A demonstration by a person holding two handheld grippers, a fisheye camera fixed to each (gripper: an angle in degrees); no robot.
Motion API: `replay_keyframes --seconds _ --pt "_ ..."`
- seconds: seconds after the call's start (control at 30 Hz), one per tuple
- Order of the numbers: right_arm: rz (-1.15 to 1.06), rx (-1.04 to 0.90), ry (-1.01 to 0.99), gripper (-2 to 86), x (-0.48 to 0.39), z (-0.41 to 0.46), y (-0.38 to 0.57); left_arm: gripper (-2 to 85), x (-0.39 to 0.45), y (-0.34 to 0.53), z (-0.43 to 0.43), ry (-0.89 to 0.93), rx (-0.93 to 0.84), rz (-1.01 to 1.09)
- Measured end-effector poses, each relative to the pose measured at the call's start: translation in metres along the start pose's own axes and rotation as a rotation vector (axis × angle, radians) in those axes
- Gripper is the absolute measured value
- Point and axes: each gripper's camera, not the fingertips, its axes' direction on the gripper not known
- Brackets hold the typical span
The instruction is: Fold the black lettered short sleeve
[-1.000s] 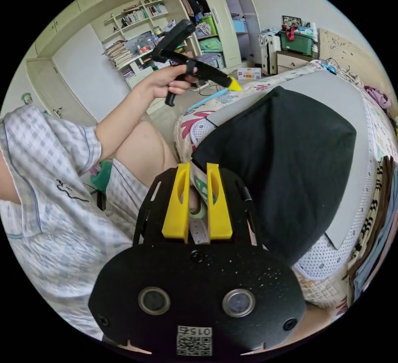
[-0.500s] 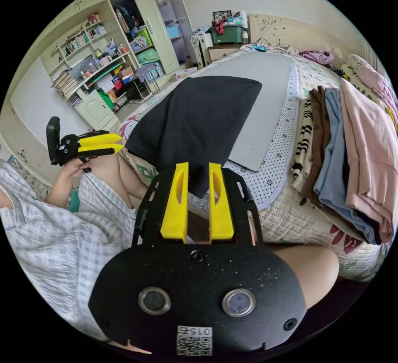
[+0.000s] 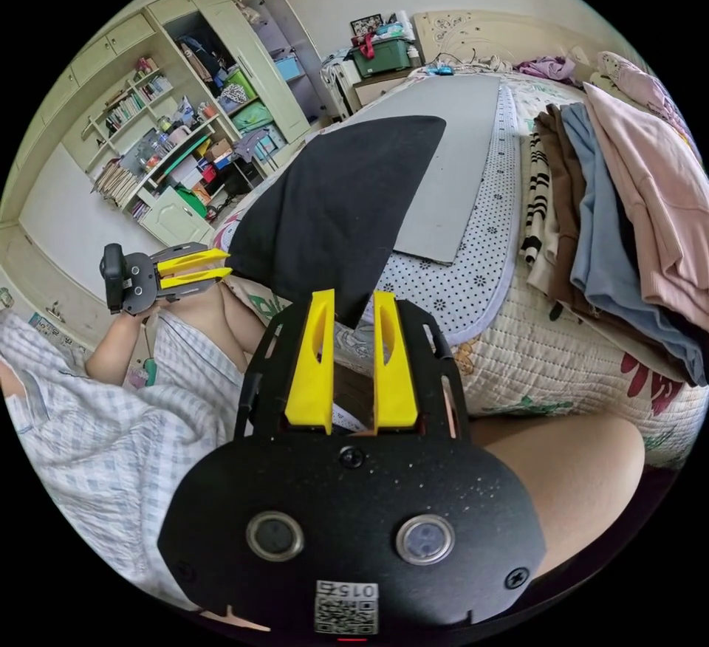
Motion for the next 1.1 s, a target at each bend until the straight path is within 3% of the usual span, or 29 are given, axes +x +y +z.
replay_keyframes --seconds 0.23,0.53,0.67,0.8,0.97,1.1 --pt "0.033 -0.038 -0.007 8.4 0.018 0.013 -0.025 0.2 -0.015 0.005 -0.013 0.075 0.025 -0.049" --pt "-0.009 -0.094 0.023 1.8 0.021 0.024 -0.056 -0.2 -0.043 -0.002 -0.012 0.145 -0.014 -0.088" --pt "-0.061 -0.129 0.104 1.2 0.010 0.033 -0.070 -0.1 -0.065 -0.003 -0.007 0.177 -0.041 -0.108" --pt "-0.026 -0.134 0.056 2.3 0.021 0.036 -0.087 0.3 -0.089 -0.008 -0.001 0.209 -0.047 -0.159" --pt "0.009 -0.156 -0.015 6.0 0.035 0.018 -0.107 3.1 -0.157 -0.005 0.002 0.402 -0.075 -0.252" --pt "0.011 -0.023 -0.003 6.3 0.045 -0.035 -0.135 7.3 -0.241 0.012 -0.014 0.490 0.011 -0.380"
